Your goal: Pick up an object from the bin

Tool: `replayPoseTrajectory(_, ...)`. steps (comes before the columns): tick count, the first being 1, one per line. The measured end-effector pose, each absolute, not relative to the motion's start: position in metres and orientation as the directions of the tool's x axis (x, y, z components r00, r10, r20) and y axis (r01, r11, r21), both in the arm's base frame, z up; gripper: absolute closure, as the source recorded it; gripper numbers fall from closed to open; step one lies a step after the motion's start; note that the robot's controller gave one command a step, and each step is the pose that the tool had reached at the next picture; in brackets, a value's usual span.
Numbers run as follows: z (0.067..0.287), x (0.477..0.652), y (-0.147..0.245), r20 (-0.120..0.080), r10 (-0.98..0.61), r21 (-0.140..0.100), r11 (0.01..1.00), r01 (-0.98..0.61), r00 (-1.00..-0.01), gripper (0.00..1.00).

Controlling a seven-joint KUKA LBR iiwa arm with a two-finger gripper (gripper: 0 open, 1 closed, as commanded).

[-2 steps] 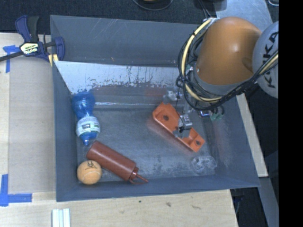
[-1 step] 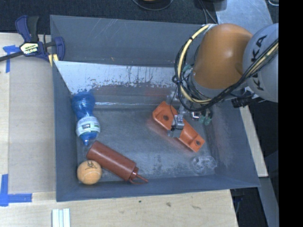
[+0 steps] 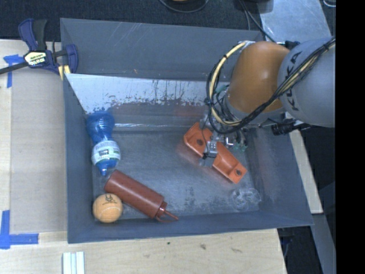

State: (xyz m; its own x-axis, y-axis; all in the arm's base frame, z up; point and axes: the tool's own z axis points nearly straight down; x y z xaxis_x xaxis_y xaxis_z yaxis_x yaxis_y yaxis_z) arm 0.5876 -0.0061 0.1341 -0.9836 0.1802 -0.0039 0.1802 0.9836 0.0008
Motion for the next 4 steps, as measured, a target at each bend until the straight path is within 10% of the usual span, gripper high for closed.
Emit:
replayPoseTrajectory(1, 0.115, 0.596, -0.024, -0.009, 0.088, 0.002, 0.996, 0.088, -0.996, 0.00)
replayPoseTrajectory(2, 0.097, 0.592, -0.036, -0.004, 0.408, 0.001, 0.913, 0.408, -0.913, 1.00)
replayPoseTrajectory(3, 0.097, 0.592, -0.036, -0.004, 0.408, 0.001, 0.913, 0.408, -0.913, 1.00)
replayPoseTrajectory(4, 0.182, 0.582, -0.035, -0.003, 0.396, 0.001, 0.918, 0.396, -0.918, 1.00)
